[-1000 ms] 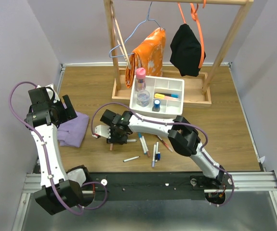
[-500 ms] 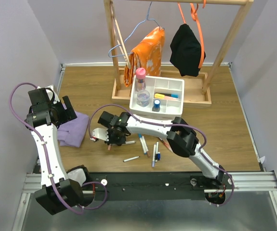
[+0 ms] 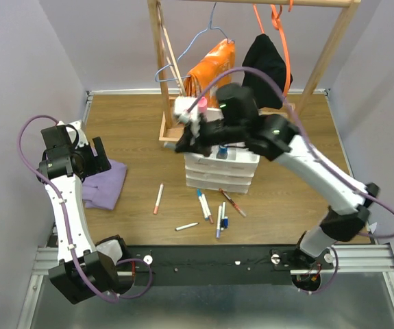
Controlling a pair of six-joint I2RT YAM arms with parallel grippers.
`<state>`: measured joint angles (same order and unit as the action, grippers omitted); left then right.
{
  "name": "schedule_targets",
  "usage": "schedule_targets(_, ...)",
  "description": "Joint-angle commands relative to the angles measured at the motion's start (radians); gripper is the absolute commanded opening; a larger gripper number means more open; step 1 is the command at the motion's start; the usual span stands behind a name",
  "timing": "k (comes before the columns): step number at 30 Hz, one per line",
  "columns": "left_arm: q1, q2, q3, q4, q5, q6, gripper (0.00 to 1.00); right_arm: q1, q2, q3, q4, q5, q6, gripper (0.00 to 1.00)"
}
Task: Sort the stationery into containers
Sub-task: Place the pen in the storage box.
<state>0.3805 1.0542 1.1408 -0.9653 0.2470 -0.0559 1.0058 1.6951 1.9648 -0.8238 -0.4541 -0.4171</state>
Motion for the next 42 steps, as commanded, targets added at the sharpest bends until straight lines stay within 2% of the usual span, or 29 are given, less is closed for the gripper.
schedule_targets(1, 0.009, 0.009, 0.0, 0.014, 0.046, 0.044, 0.88, -0.073, -0.123, -0.095, 0.256, -0.006, 0.216, 0.01)
schedule_targets(5, 0.008, 0.009, 0.01, 0.016, 0.098, 0.042, 0.89, -0.148, -0.199, -0.164, 0.319, 0.138, 0.179, 0.01)
schedule_targets(8, 0.009, 0.01, 0.022, 0.014, 0.144, 0.05, 0.88, -0.214, -0.244, -0.246, 0.363, 0.179, 0.124, 0.01)
schedule_targets(15, 0.003, -0.006, 0.042, -0.004, 0.248, 0.108, 0.89, -0.36, -0.336, -0.424, 0.514, 0.161, 0.092, 0.01)
schedule_targets(27, -0.035, -0.065, 0.01, -0.018, 0.285, 0.077, 0.89, -0.598, -0.261, -0.449, 0.637, 0.017, 0.081, 0.01)
schedule_targets(35, -0.046, -0.086, 0.004, -0.021, 0.264, 0.067, 0.88, -0.607, -0.204, -0.463, 0.704, -0.122, 0.104, 0.01)
schedule_targets(42, -0.028, -0.1, -0.016, -0.035, 0.242, 0.08, 0.88, -0.607, -0.178, -0.484, 0.716, -0.172, 0.112, 0.01)
